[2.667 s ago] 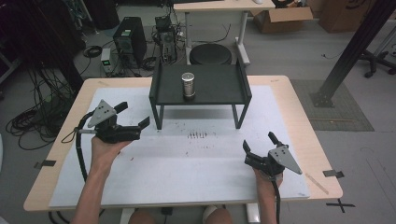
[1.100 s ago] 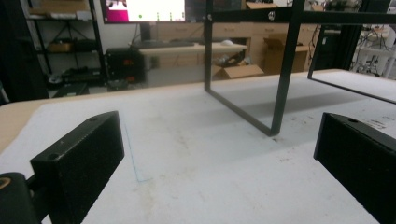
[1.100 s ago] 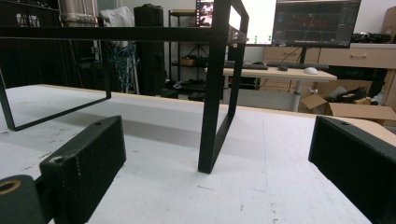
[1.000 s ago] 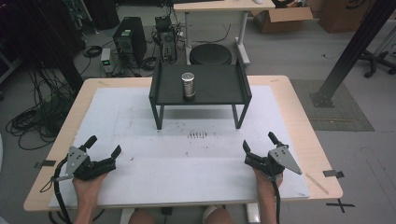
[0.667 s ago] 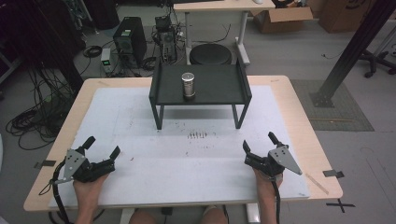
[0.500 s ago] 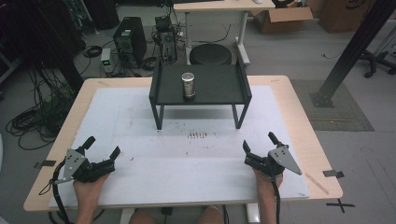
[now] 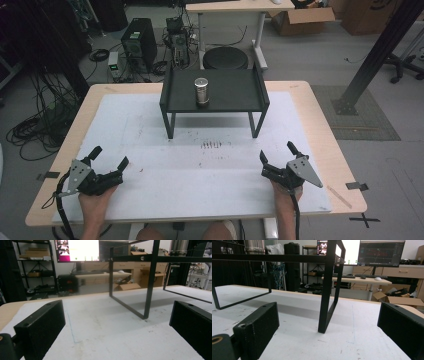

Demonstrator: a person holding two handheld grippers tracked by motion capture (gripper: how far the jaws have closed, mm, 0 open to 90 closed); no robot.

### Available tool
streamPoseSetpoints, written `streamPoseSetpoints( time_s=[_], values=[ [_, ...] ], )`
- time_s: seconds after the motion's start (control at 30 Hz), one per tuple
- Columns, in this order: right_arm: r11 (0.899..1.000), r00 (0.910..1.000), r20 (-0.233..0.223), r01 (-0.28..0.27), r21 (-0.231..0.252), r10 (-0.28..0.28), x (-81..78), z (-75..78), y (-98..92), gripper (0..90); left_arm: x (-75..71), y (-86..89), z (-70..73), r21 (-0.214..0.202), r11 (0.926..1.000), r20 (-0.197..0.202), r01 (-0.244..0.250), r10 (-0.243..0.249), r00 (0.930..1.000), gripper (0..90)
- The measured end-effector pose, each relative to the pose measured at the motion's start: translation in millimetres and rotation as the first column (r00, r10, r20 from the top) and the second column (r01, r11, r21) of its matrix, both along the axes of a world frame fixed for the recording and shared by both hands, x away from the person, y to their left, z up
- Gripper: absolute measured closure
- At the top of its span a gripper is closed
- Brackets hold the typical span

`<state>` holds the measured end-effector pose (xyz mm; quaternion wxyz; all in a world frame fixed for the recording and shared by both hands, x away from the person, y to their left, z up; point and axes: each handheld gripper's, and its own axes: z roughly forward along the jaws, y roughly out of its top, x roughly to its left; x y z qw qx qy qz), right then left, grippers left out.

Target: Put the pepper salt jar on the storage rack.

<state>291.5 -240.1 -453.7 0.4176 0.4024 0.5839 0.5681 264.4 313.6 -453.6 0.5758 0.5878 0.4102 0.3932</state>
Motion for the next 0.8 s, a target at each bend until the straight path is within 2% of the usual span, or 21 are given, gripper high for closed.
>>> streamPoseSetpoints(
  time_s=[0.8],
  values=[
    [1.0,1.0,0.001,0.002,0.003,-0.002,-0.2,-0.1,-0.2,3.3,0.0,0.4,-0.1,-0.005,1.0,0.0,0.0,0.0,1.0,0.4]
  ],
)
